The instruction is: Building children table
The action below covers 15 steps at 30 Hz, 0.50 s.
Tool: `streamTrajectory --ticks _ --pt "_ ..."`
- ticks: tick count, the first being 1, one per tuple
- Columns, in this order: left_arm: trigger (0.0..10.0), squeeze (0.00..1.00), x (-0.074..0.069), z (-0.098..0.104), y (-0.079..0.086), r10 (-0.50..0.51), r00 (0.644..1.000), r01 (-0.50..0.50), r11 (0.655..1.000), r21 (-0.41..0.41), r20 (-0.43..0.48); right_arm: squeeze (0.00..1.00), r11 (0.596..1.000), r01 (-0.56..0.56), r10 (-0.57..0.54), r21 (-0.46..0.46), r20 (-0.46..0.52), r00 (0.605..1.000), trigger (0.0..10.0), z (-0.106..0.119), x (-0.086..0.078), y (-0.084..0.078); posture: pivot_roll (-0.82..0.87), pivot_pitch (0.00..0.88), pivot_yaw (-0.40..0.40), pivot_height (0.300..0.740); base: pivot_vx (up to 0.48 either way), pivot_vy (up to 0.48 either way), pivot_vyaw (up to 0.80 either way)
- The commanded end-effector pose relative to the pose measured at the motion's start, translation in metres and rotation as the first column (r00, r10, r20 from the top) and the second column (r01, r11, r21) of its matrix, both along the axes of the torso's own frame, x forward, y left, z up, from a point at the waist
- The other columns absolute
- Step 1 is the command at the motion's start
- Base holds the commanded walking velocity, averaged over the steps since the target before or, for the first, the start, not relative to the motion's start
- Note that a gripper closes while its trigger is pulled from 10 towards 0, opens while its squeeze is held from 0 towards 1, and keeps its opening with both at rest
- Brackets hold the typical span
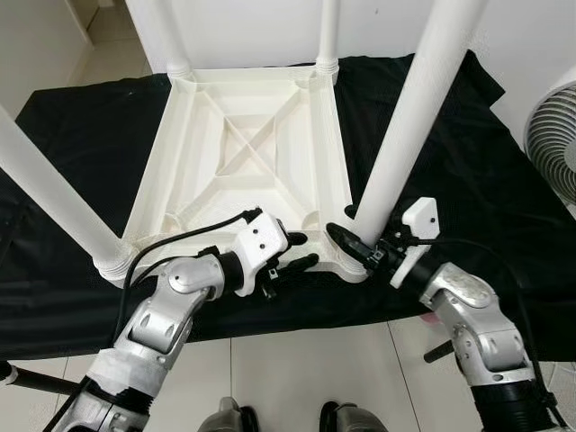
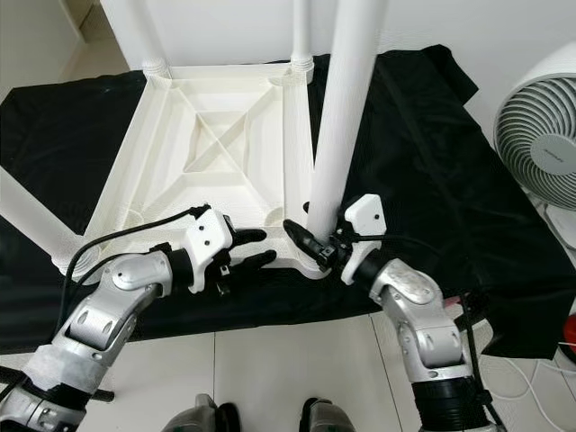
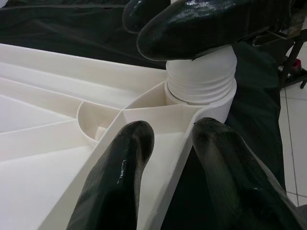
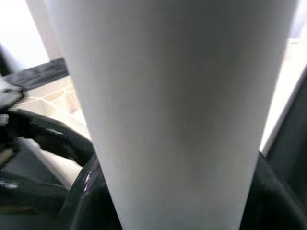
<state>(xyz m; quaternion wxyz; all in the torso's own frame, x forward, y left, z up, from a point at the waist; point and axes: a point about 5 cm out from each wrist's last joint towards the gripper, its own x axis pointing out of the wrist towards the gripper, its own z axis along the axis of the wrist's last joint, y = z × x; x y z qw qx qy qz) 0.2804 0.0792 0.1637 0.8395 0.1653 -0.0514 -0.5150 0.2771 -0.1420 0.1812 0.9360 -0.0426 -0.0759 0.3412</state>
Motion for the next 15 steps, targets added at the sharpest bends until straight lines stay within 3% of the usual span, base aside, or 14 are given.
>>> streamTrajectory --ticks 1,6,8,9,13,14,15 --pt "10.0 0.00 0.000 -0.003 0.006 0.061 0.998 -0.061 0.998 -0.006 -0.008 0.00 0.999 0.046 -0.046 0.001 -0.053 0.998 0.0 -0.008 0.001 0.003 -0.11 0.149 0.068 0.740 0.000 0.000 0.00" --pt "10.0 0.00 -0.003 -0.003 0.007 0.064 0.998 -0.064 0.998 -0.011 -0.013 0.00 0.997 0.080 -0.079 0.011 -0.061 0.995 0.0 -0.010 0.000 0.012 -0.11 0.151 0.065 0.740 0.000 0.000 0.00" --pt "10.0 0.00 -0.004 -0.002 0.008 0.069 0.997 -0.069 0.997 -0.015 -0.014 0.00 0.992 0.127 -0.126 0.023 -0.061 0.990 0.0 -0.009 -0.001 0.021 -0.11 0.152 0.065 0.740 0.000 0.000 0.00" --pt "10.0 0.00 -0.005 -0.001 0.008 0.073 0.997 -0.073 0.997 -0.020 -0.014 0.00 0.975 0.216 -0.212 0.047 -0.083 0.974 0.0 -0.010 -0.001 0.030 -0.11 0.151 0.065 0.740 0.000 0.000 0.00" --pt "10.0 0.00 -0.005 -0.001 0.008 0.073 0.997 -0.073 0.997 -0.020 -0.014 0.00 0.975 0.216 -0.212 0.047 -0.083 0.974 0.0 -0.010 -0.001 0.030 -0.11 0.151 0.065 0.740 0.000 0.000 0.00" --pt "10.0 0.00 -0.005 0.001 0.008 0.080 0.997 -0.080 0.996 -0.026 -0.012 0.00 0.953 0.296 -0.290 0.056 -0.095 0.952 0.0 -0.011 -0.002 0.036 -0.11 0.151 0.060 0.740 0.000 0.000 0.00" --pt "10.0 0.00 -0.005 0.001 0.008 0.080 0.997 -0.080 0.996 -0.026 -0.012 0.00 0.953 0.296 -0.290 0.056 -0.095 0.952 0.0 -0.011 -0.002 0.036 -0.11 0.151 0.060 0.740 0.000 0.000 0.00"
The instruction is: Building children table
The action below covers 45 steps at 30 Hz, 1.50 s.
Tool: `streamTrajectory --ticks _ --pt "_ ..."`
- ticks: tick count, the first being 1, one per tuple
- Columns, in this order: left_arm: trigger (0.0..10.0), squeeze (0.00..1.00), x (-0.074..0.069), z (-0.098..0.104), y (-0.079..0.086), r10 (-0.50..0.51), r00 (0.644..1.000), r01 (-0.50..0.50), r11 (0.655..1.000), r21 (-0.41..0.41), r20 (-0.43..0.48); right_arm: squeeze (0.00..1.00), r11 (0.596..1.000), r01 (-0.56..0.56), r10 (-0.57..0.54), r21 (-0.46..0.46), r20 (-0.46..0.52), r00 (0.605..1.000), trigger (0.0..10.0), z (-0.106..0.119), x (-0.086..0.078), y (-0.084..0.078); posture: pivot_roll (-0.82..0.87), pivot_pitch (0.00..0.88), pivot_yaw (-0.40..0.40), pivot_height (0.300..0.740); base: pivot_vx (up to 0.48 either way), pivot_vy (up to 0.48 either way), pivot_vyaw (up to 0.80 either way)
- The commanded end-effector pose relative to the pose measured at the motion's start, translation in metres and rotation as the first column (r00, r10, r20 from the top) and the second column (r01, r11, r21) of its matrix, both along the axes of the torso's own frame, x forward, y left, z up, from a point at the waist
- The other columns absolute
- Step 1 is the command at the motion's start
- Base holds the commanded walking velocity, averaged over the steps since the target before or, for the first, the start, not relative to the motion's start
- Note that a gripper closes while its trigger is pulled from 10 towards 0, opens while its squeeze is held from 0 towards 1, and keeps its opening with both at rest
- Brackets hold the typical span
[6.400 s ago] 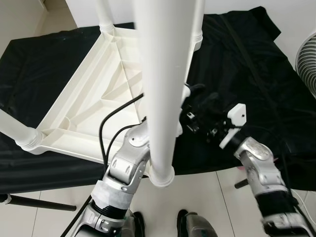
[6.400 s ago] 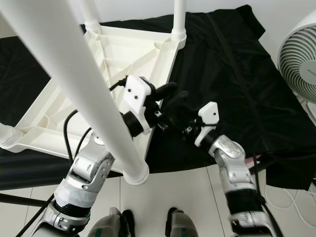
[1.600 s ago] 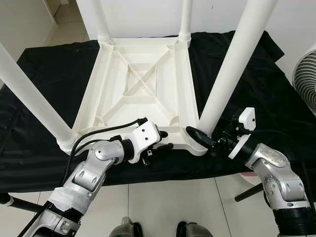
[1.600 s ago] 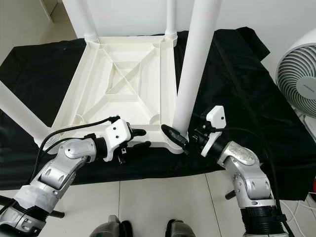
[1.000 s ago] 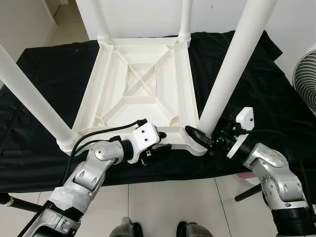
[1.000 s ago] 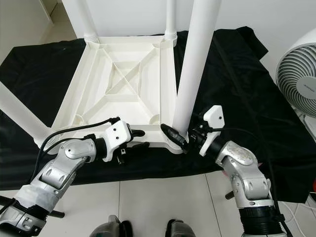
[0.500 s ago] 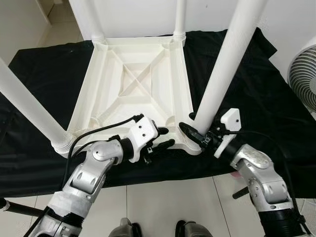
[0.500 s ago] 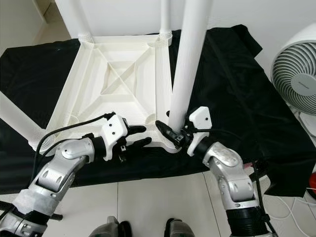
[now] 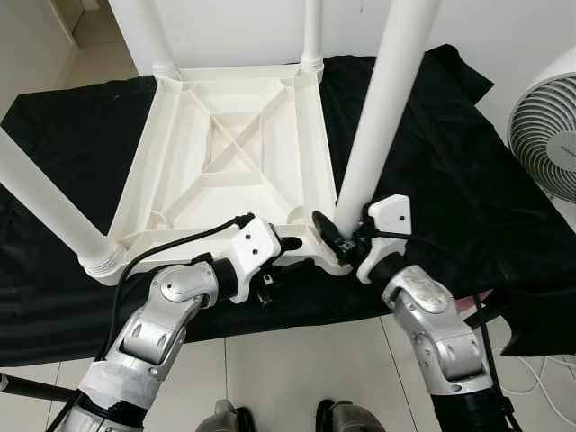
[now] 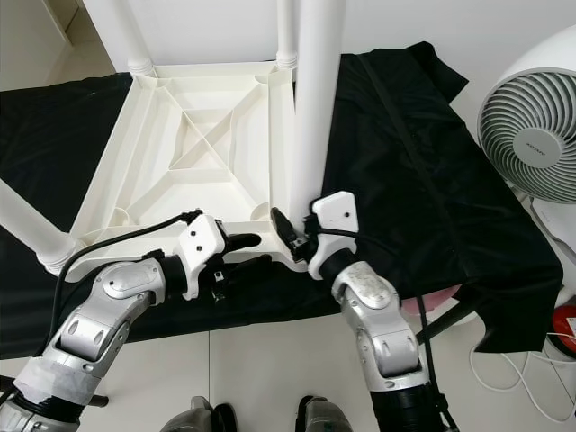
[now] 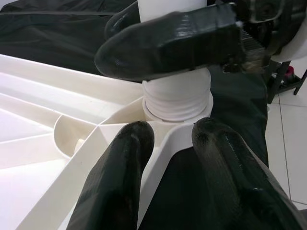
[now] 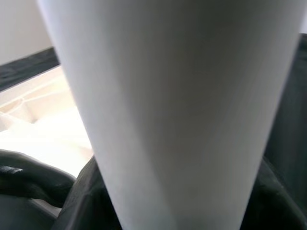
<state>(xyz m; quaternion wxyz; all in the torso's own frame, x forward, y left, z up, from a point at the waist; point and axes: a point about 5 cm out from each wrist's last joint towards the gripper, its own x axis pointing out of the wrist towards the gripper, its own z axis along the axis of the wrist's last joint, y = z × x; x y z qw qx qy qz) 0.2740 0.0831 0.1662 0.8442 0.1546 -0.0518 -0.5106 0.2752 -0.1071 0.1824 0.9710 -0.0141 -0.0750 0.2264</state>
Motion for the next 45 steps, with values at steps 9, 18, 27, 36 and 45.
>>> streamTrajectory --ticks 9,18,27,36,45 --pt "10.0 0.00 0.003 0.001 0.000 0.082 0.997 -0.082 0.996 -0.025 -0.004 0.00 0.966 0.260 -0.258 0.009 -0.075 0.963 0.0 -0.013 0.010 -0.007 -0.12 0.148 0.058 0.740 0.000 0.000 0.00" --pt "10.0 0.00 0.002 -0.001 -0.001 0.084 0.996 -0.084 0.996 -0.022 -0.007 1.00 0.967 0.250 -0.246 0.052 -0.065 0.967 10.0 -0.011 0.008 -0.008 -0.12 0.139 0.050 0.740 0.000 0.000 0.00" --pt "10.0 0.00 0.000 -0.002 -0.001 0.083 0.996 -0.083 0.996 -0.022 -0.015 0.00 0.991 0.124 -0.125 0.060 0.020 0.992 10.0 0.001 -0.001 -0.007 -0.13 0.128 0.051 0.740 0.000 0.000 0.00" --pt "10.0 0.00 -0.001 -0.001 0.001 0.102 0.994 -0.103 0.993 -0.054 -0.024 0.00 0.987 -0.151 0.152 -0.056 0.020 0.988 10.0 0.005 0.003 -0.028 -0.13 0.116 0.061 0.740 0.000 0.000 0.00" --pt "10.0 0.00 -0.011 -0.001 0.000 0.078 0.995 -0.083 0.994 -0.073 -0.063 0.00 0.945 -0.258 0.269 -0.202 0.029 0.963 10.0 0.012 0.018 -0.056 -0.13 0.110 0.064 0.740 0.000 0.000 0.00"
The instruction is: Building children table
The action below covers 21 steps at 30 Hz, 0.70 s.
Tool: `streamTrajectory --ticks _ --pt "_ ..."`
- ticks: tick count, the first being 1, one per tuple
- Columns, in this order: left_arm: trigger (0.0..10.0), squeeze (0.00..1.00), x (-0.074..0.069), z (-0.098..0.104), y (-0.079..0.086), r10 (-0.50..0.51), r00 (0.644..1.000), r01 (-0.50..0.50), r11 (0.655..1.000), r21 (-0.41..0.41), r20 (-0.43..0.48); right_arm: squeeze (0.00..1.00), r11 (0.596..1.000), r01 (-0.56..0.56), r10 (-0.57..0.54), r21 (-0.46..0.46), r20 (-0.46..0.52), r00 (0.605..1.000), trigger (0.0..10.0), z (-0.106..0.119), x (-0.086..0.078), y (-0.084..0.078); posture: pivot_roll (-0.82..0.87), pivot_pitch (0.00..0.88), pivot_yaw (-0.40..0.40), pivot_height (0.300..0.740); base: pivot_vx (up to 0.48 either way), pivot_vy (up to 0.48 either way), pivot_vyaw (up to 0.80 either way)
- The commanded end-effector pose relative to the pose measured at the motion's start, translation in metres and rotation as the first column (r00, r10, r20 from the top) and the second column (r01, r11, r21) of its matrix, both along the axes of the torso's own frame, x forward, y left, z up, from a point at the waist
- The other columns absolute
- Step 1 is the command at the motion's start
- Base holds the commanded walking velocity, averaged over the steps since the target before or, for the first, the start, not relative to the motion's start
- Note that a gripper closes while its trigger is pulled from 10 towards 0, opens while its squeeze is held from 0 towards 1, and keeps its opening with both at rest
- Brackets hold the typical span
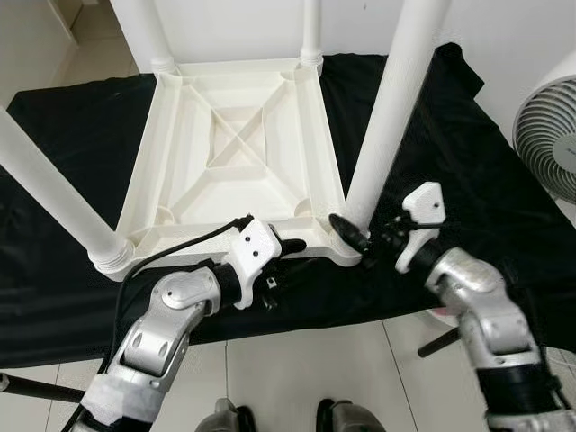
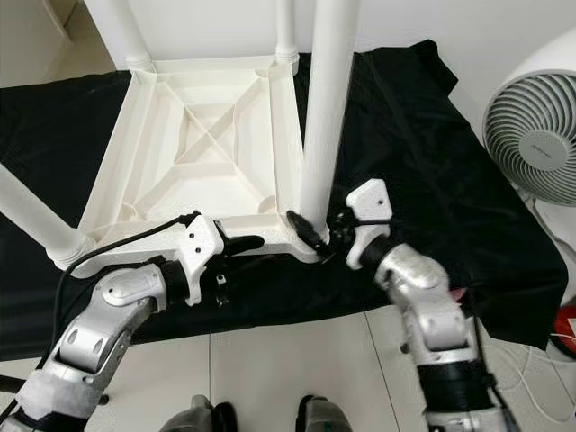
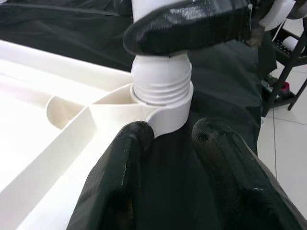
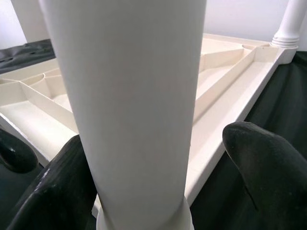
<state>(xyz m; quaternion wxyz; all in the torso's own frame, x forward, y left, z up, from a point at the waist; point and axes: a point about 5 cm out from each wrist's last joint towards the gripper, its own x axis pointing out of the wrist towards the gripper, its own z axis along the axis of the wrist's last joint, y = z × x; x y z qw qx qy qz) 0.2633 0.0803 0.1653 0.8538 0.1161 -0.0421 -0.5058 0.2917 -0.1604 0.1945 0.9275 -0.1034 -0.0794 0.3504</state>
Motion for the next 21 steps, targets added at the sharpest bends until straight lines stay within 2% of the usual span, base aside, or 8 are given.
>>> streamTrajectory --ticks 1,2,14,17,18,19,20,21 --pt "10.0 0.00 0.000 0.000 0.002 0.064 0.998 -0.064 0.998 -0.015 -0.007 0.00 1.000 -0.020 0.020 -0.006 0.003 1.000 10.0 0.000 0.001 -0.003 -0.13 0.110 0.064 0.740 0.000 0.000 0.00" --pt "10.0 0.00 0.000 0.000 0.002 0.076 0.997 -0.077 0.997 -0.024 -0.026 0.00 0.999 -0.040 0.041 -0.036 0.003 0.999 0.0 0.000 0.006 -0.008 -0.12 0.113 0.059 0.740 0.000 0.000 0.00" --pt "10.0 0.00 -0.002 -0.001 -0.002 0.108 0.993 -0.111 0.991 -0.070 -0.046 0.00 0.995 -0.072 0.070 -0.067 -0.028 0.997 0.0 -0.007 0.019 -0.014 -0.12 0.127 0.059 0.740 0.000 0.000 0.00" --pt "10.0 0.00 0.005 -0.005 -0.003 0.179 0.983 -0.181 0.981 -0.074 -0.027 0.00 0.998 -0.055 0.054 -0.043 -0.029 0.998 0.0 -0.010 0.019 -0.012 -0.12 0.130 0.060 0.740 0.000 0.000 0.00" --pt "10.0 0.00 0.007 -0.006 -0.003 0.199 0.980 -0.201 0.977 -0.078 -0.028 0.00 0.998 -0.051 0.050 -0.030 -0.028 0.998 0.9 -0.010 0.019 -0.011 -0.13 0.130 0.061 0.740 0.000 0.000 0.00" --pt "10.0 0.00 0.007 -0.006 -0.003 0.199 0.980 -0.201 0.977 -0.078 -0.028 0.00 0.998 -0.051 0.050 -0.030 -0.028 0.998 0.9 -0.010 0.019 -0.011 -0.13 0.130 0.061 0.740 0.000 0.000 0.00" --pt "10.0 0.00 0.007 -0.006 -0.004 0.212 0.977 -0.213 0.974 -0.077 -0.018 0.00 0.999 -0.038 0.038 -0.010 -0.026 0.999 10.0 -0.010 0.019 -0.007 -0.13 0.132 0.060 0.740 0.000 0.000 0.00" --pt "10.0 0.00 0.007 -0.006 -0.004 0.212 0.977 -0.213 0.974 -0.077 -0.018 0.00 0.999 -0.038 0.038 -0.010 -0.026 0.999 10.0 -0.010 0.019 -0.007 -0.13 0.132 0.060 0.740 0.000 0.000 0.00"
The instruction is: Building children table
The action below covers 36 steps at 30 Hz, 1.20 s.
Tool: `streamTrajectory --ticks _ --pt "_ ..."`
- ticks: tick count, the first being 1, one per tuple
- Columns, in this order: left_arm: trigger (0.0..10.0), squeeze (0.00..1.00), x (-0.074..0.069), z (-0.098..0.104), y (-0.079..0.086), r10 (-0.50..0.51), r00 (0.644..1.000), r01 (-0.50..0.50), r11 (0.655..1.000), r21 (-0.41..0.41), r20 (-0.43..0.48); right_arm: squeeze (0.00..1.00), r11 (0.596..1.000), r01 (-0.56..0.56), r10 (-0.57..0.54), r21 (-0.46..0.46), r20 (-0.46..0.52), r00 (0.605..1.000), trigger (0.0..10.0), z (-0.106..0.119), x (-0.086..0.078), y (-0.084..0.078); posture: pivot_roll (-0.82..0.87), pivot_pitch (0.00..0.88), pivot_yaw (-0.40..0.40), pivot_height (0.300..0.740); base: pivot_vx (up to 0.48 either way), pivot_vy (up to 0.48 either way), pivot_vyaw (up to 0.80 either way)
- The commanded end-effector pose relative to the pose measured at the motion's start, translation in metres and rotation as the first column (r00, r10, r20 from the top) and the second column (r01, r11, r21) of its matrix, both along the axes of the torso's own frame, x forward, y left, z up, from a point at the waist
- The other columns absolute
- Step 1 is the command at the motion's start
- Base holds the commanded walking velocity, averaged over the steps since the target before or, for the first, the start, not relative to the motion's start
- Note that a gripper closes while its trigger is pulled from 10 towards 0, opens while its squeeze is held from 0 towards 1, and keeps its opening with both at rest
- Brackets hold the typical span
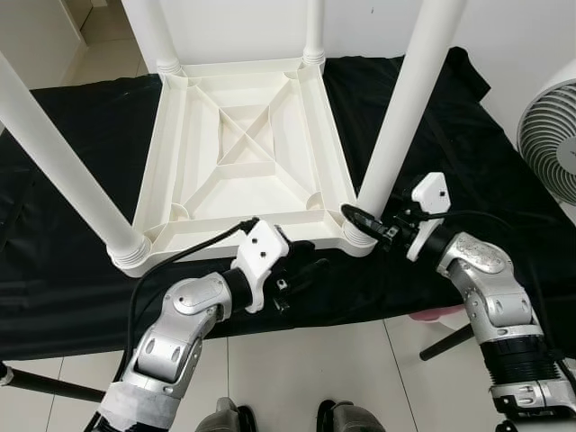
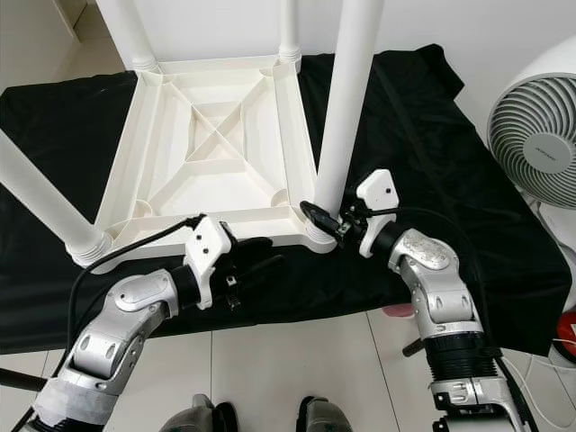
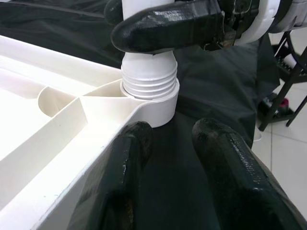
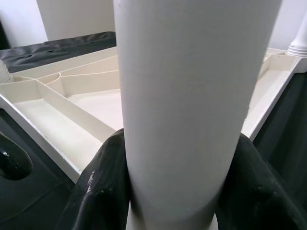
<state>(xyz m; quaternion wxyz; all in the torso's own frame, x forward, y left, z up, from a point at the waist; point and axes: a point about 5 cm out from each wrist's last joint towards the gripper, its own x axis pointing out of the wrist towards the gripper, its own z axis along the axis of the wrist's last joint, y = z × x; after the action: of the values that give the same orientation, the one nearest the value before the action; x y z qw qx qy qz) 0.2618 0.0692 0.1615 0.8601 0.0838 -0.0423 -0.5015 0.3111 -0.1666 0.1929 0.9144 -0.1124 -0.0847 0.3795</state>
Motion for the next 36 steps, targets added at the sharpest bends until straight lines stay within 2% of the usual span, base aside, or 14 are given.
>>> streamTrajectory --ticks 1,7,11,12,14,16,17,19,20,29,30,31,32,36 --pt "10.0 0.00 0.009 -0.002 0.005 0.208 0.978 -0.208 0.978 -0.018 0.013 0.00 0.997 0.058 -0.057 0.044 -0.035 0.998 10.0 -0.008 0.002 0.002 -0.13 0.131 0.059 0.740 0.000 0.000 0.00" --pt "10.0 0.00 0.009 -0.003 0.005 0.221 0.975 -0.221 0.975 -0.022 0.009 0.00 0.982 0.159 -0.156 0.104 -0.037 0.987 10.0 -0.008 0.003 0.012 -0.13 0.137 0.052 0.740 0.000 0.000 0.00" --pt "10.0 0.00 0.012 -0.004 0.010 0.246 0.969 -0.245 0.969 -0.025 0.011 0.00 0.945 0.311 -0.309 0.101 -0.036 0.951 10.0 -0.010 0.002 0.016 -0.13 0.140 0.047 0.740 0.000 0.000 0.00" --pt "10.0 0.00 0.017 -0.002 0.014 0.277 0.961 -0.276 0.960 -0.041 0.013 0.00 0.870 0.469 -0.459 0.156 -0.096 0.883 10.0 -0.014 -0.002 0.020 -0.14 0.141 0.050 0.740 0.000 0.000 0.00" --pt "10.0 0.00 0.017 -0.002 0.014 0.277 0.961 -0.276 0.960 -0.041 0.013 0.00 0.870 0.469 -0.459 0.156 -0.096 0.883 10.0 -0.014 -0.002 0.020 -0.14 0.141 0.050 0.740 0.000 0.000 0.00" --pt "10.0 0.00 0.019 -0.002 0.015 0.287 0.958 -0.286 0.957 -0.048 0.009 0.00 0.838 0.515 -0.498 0.179 -0.133 0.857 10.0 -0.017 -0.004 0.023 -0.14 0.141 0.050 0.740 0.000 0.000 0.00" --pt "10.0 0.00 0.021 0.000 0.012 0.277 0.961 -0.276 0.959 -0.069 0.001 0.00 0.778 0.601 -0.584 0.183 -0.141 0.799 10.0 -0.021 -0.009 0.033 -0.15 0.142 0.052 0.740 0.000 0.000 0.00" --pt "10.0 0.00 0.021 0.000 0.012 0.277 0.961 -0.276 0.959 -0.069 0.001 0.00 0.778 0.601 -0.584 0.183 -0.141 0.799 10.0 -0.021 -0.009 0.033 -0.15 0.142 0.052 0.740 0.000 0.000 0.00" --pt "10.0 0.00 0.021 0.002 0.009 0.271 0.963 -0.269 0.960 -0.081 0.009 0.00 0.723 0.660 -0.641 0.206 -0.158 0.751 10.0 -0.021 -0.013 0.040 -0.15 0.139 0.053 0.740 0.000 0.000 0.00" --pt "10.0 0.00 0.026 0.007 0.008 0.307 0.951 -0.303 0.949 -0.092 0.040 0.00 0.738 0.637 -0.607 0.222 -0.194 0.771 10.0 -0.023 -0.014 0.054 -0.14 0.138 0.052 0.740 0.000 0.000 0.00" --pt "10.0 0.00 0.027 0.008 0.008 0.311 0.949 -0.306 0.947 -0.093 0.044 0.13 0.738 0.637 -0.607 0.220 -0.195 0.771 10.0 -0.023 -0.014 0.053 -0.14 0.134 0.046 0.740 0.000 0.000 0.00" --pt "10.0 0.00 0.027 0.008 0.008 0.311 0.949 -0.306 0.947 -0.093 0.044 0.13 0.738 0.637 -0.607 0.220 -0.195 0.771 10.0 -0.023 -0.014 0.053 -0.14 0.134 0.046 0.740 0.000 0.000 0.00" --pt "10.0 0.00 0.027 0.008 0.008 0.309 0.950 -0.304 0.947 -0.099 0.041 1.00 0.737 0.639 -0.606 0.221 -0.203 0.769 10.0 -0.022 -0.014 0.053 -0.14 0.130 0.043 0.740 0.000 0.000 0.00" --pt "10.0 0.00 0.025 0.006 0.009 0.292 0.956 -0.288 0.953 -0.098 0.033 1.00 0.749 0.624 -0.594 0.226 -0.189 0.782 10.0 -0.018 -0.011 0.048 -0.13 0.126 0.040 0.740 0.000 0.000 0.00"
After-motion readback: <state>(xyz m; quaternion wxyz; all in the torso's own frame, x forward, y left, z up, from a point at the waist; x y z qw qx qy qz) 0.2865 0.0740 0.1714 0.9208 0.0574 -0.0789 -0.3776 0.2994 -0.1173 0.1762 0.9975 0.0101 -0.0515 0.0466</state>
